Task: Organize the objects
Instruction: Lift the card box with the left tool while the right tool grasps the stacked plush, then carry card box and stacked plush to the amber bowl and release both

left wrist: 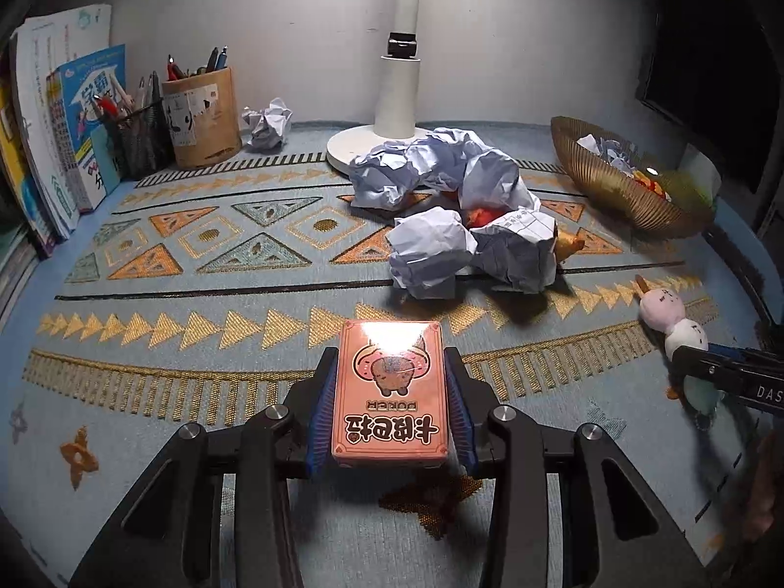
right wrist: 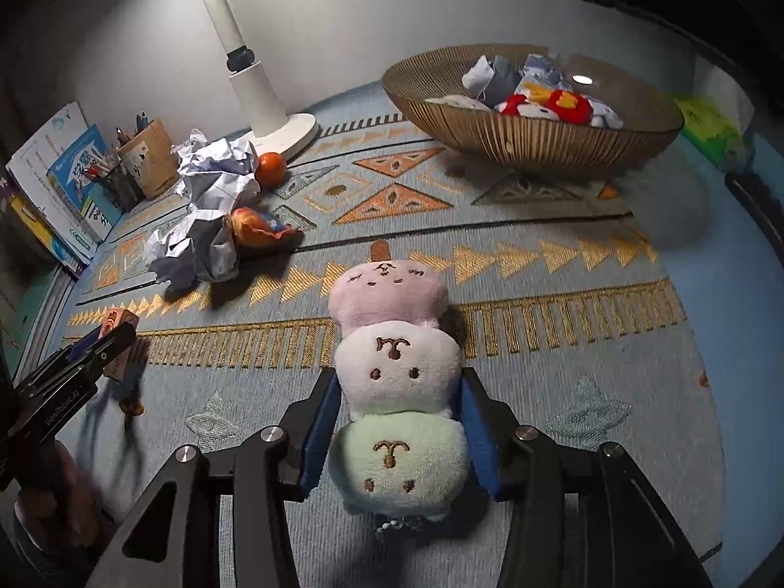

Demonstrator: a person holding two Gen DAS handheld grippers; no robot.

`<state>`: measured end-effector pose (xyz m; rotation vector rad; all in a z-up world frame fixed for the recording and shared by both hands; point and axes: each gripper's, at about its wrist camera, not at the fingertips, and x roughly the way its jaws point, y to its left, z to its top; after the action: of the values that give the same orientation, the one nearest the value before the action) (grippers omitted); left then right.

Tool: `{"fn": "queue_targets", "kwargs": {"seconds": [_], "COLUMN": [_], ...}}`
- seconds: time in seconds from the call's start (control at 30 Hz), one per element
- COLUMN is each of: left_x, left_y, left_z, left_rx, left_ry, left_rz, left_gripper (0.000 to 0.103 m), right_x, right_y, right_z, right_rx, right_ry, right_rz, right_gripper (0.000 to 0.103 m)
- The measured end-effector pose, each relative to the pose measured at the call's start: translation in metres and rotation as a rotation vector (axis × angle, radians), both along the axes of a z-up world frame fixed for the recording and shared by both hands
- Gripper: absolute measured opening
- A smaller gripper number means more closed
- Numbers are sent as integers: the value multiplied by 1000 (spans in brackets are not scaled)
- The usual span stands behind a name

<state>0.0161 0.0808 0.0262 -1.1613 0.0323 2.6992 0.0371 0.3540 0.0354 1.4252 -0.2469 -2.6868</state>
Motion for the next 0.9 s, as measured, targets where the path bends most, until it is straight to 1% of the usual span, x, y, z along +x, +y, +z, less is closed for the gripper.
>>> {"fn": "queue_targets", "kwargs": {"seconds": [0.03, 0.1, 0.17, 0.23, 0.3, 0.33, 0.37, 0.4, 0.43, 0.5, 0.53, 0.6, 0.67, 0.8, 0.9], "left_x": [-2, -4, -4, -3, -1, -1, -1, -1, 0, 3, 5, 6, 2, -17, -40], "left_y": [2, 5, 8, 12, 13, 12, 12, 12, 12, 14, 16, 21, 33, 77, 112], "left_z": [-2, -4, -5, -6, -5, -5, -5, -5, -4, 0, 3, 14, 33, 80, 115], "left_rx": [-17, -40, -55, -71, -74, -74, -74, -74, -75, -83, -65, 1, 49, 64, 101], "left_ry": [-10, -21, -23, -24, -21, -20, -20, -18, -12, 4, 4, -5, 14, 88, 132], "left_rz": [5, 2, -8, -13, -16, -15, -11, -5, 1, 7, 0, -19, -48, -151, -205], "left_gripper": [37, 37, 37, 37, 37, 37, 37, 37, 37, 37, 37, 37, 37, 37, 37], "right_x": [1, 6, 12, 15, 17, 17, 18, 18, 19, 24, 26, 31, 36, 34, 26], "right_y": [5, 7, 5, -3, -14, -20, -25, -28, -30, -29, -29, -28, -24, -4, 24], "right_z": [-4, -5, -6, -6, -8, -9, -10, -10, -9, -6, -3, 6, 22, 66, 105], "right_rx": [-25, -55, -59, -4, 81, 122, 161, 202, 215, 188, 172, 158, 150, 87, 99], "right_ry": [-9, 9, 14, 25, 32, 35, 41, 52, 61, 85, 99, 127, 165, 246, 324], "right_rz": [1, 15, 24, 33, 42, 41, 36, 27, 29, 44, 53, 68, 68, 57, -8], "right_gripper": [52, 64, 65, 65, 65, 64, 53, 46, 45, 44, 44, 44, 44, 44, 44]}}
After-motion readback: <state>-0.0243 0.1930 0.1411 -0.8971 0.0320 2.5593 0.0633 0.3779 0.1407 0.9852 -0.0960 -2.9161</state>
